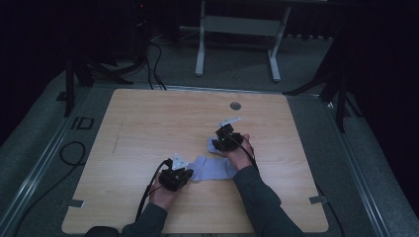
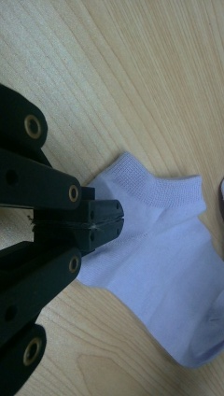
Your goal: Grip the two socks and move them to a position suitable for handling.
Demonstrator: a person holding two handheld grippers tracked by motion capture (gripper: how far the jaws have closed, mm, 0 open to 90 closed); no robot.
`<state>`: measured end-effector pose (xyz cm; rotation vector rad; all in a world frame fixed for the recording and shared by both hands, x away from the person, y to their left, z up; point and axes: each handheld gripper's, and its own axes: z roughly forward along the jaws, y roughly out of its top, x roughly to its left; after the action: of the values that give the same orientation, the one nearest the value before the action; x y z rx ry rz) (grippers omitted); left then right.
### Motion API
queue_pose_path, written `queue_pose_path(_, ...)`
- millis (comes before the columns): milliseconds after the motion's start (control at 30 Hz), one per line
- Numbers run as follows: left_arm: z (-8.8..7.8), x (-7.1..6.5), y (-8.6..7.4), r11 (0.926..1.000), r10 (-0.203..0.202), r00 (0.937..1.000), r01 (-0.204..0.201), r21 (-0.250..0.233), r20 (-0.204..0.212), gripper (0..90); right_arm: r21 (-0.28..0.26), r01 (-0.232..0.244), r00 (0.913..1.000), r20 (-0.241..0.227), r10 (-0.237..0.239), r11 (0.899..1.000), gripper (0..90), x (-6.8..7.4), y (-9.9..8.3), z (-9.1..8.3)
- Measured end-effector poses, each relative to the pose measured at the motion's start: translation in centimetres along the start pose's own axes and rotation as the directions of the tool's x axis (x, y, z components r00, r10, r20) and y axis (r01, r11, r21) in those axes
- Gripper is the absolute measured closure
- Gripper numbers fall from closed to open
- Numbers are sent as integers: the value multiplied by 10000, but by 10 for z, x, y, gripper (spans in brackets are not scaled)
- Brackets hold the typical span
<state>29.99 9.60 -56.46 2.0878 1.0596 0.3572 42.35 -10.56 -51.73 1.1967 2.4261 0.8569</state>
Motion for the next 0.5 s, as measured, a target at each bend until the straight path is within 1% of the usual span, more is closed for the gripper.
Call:
queue_pose_path(100, 0, 0, 0, 10000, 6, 10000, -6, -5, -13, 896, 292, -372, 9993, -26, 372, 9989, 646, -2, 2, 9)
queue_pose_path(167, 0, 0, 0, 10000, -6, 10000, 6, -21, -4, 896, 506, -554, 9984, -90, 559, 9972, 683, -2, 3, 14)
queue_pose_path(233, 0, 0, 0, 10000, 1, 10000, -1, -8, 8, 896, 648, -541, 9984, -107, 549, 9964, 745, -1, 4, 17)
queue_pose_path(267, 0, 0, 0, 10000, -1, 10000, 1, -3, 14, 896, 673, -530, 9985, -86, 537, 9963, 819, -1, 4, 18)
queue_pose_path(300, 0, 0, 0, 10000, 5, 10000, -5, -6, 8, 896, 673, -505, 9987, -72, 511, 9965, 866, -1, 4, 18)
queue_pose_path(333, 0, 0, 0, 10000, 9, 10000, -9, -12, 3, 896, 692, -503, 9987, -10, 505, 9963, 890, 0, 5, 18)
queue_pose_path(500, 0, 0, 0, 10000, 9, 10000, -9, -14, 4, 896, 664, -517, 9987, 15, 517, 9965, 899, 0, 5, 17)
